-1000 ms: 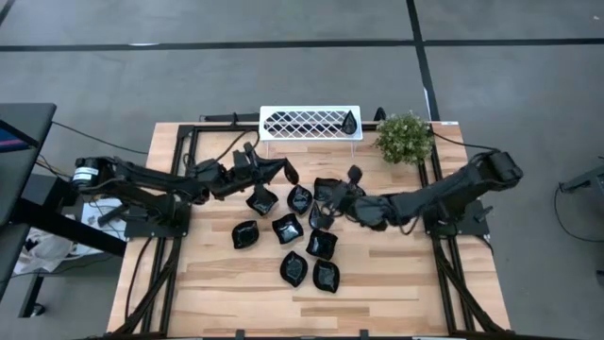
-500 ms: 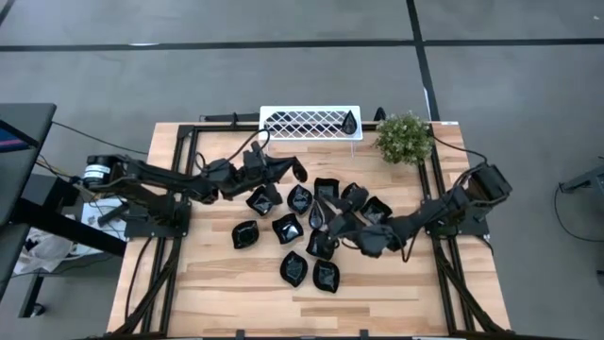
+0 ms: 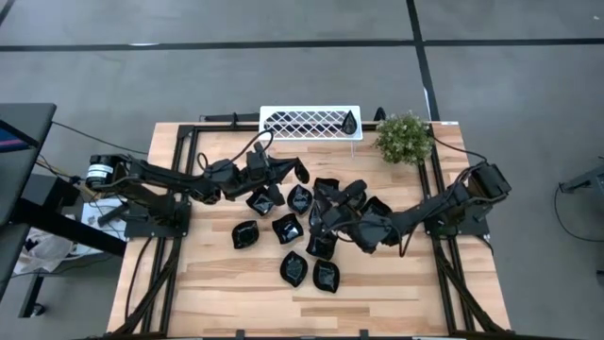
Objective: Pick & Place Mini shaped plates
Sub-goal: Stack the drop shaped plate on top of the drop shaped plate on the shelf
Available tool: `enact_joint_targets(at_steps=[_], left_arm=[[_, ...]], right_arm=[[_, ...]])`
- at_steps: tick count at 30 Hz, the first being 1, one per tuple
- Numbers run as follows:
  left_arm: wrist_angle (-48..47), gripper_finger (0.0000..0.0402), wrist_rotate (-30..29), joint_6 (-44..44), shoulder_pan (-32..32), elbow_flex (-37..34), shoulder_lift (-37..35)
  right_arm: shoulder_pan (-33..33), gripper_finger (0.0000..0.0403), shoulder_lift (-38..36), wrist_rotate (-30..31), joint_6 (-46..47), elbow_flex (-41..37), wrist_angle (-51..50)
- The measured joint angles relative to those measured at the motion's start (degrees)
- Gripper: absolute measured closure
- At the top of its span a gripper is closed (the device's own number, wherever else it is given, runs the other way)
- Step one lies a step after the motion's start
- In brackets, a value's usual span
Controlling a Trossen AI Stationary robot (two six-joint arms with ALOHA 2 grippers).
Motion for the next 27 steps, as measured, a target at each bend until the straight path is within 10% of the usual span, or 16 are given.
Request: enact_joint_targets(at_steps=[27], left_arm=[[0.1, 0.0391, 0.0, 0.0, 0.3, 0.0, 0.0]], right_arm=[[-8.3, 0.0222, 0.0, -10.9, 0.0, 1.9, -3.7]])
